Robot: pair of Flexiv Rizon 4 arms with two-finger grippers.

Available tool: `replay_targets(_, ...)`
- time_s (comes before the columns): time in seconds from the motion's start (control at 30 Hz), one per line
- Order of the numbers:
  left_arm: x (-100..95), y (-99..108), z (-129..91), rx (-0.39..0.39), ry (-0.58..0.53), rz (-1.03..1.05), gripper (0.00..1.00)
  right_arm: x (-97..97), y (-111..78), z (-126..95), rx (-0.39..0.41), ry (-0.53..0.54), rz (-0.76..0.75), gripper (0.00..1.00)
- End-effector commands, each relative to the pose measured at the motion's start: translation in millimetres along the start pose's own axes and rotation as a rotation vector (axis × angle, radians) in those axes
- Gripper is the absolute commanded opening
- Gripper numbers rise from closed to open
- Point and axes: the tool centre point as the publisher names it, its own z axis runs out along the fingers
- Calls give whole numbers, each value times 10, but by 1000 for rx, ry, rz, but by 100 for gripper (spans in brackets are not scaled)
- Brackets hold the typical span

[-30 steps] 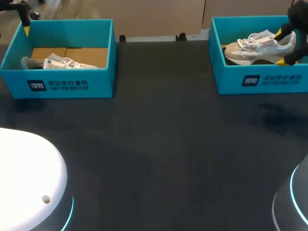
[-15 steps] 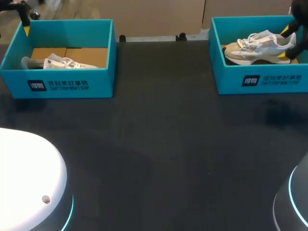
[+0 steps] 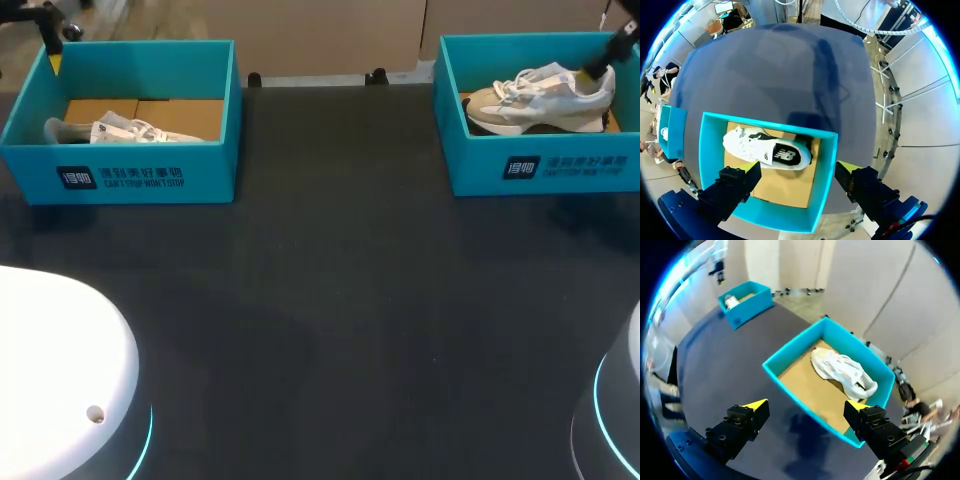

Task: Take the shoe out of the shoebox, open the shoe tongue, remove and reinsert the insole, then place the shoe into the shoebox

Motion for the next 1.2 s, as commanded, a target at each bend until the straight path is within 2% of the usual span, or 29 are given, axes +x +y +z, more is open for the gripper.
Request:
replay_targets(0.03, 3, 4, -7, 1, 3, 1, 100, 38, 7, 22, -2, -185, 492, 100)
replay_targets(0.5, 3, 4, -7, 1, 3, 1, 100, 38, 7, 22, -2, -185, 492, 100)
replay_targets(0.57, 3, 4, -7, 1, 3, 1, 100, -71, 53, 137, -54, -186, 651, 100)
replay_targets(0.67, 3, 4, -7, 1, 3, 1, 100, -203, 99, 279, -56, -214, 687, 100)
replay_targets(0.7, 3, 4, -7, 1, 3, 1, 100, -240, 117, 305, -88, -199, 690, 100)
replay_targets(0.87, 3, 4, -7, 1, 3, 1, 100, -479, 147, 456, -58, -235, 698, 100)
replay_targets(1.07, 3, 4, -7, 1, 3, 1, 100, -855, 141, 628, -22, -264, 712, 100)
replay_targets(1.2, 3, 4, -7, 1, 3, 1, 100, -1059, 133, 733, 28, -266, 708, 100)
